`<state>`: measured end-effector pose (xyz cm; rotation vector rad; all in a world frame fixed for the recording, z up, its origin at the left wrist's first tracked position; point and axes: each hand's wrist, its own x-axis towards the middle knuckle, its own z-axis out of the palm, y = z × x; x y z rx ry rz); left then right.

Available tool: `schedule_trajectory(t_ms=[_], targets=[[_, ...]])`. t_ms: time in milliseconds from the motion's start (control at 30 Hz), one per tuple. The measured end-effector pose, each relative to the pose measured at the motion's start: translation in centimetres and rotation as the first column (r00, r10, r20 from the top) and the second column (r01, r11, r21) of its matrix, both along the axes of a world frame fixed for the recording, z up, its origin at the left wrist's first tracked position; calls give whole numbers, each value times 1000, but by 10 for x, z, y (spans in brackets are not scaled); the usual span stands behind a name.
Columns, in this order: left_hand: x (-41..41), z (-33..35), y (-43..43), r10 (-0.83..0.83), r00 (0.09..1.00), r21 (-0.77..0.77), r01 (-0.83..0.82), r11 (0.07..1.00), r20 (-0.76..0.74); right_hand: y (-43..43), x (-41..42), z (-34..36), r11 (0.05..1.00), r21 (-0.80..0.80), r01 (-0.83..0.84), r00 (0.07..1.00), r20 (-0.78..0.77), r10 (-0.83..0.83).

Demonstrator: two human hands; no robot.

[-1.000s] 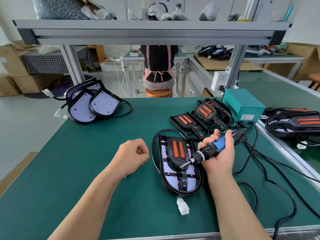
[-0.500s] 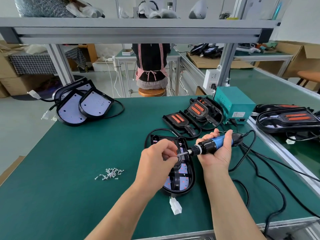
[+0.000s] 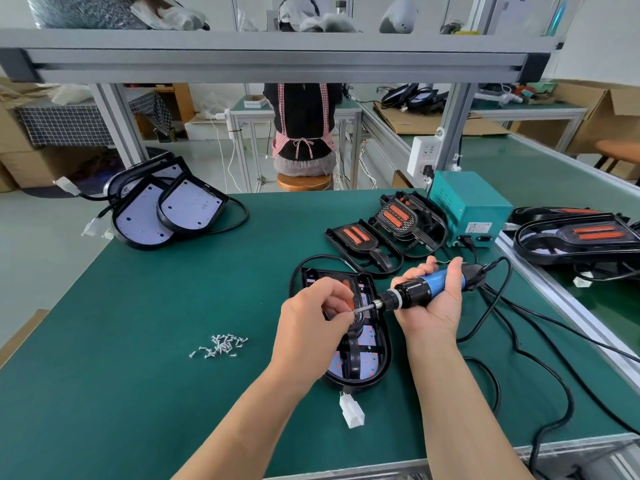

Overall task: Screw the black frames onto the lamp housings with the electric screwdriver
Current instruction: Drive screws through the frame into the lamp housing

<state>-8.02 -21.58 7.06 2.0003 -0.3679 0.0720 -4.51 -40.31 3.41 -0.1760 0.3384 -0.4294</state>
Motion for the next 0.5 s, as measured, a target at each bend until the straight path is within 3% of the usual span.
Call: schedule_trajectory(t_ms=[300,500], targets=[[-5,-13,-9,34,949,201,-101,974,313,2,1,-1,999,-50,16,999,-43,-18],[-5,-19,-9,49,959,164,-98,982,278,3,2,-2,997,-79,18,999,-44,-22]])
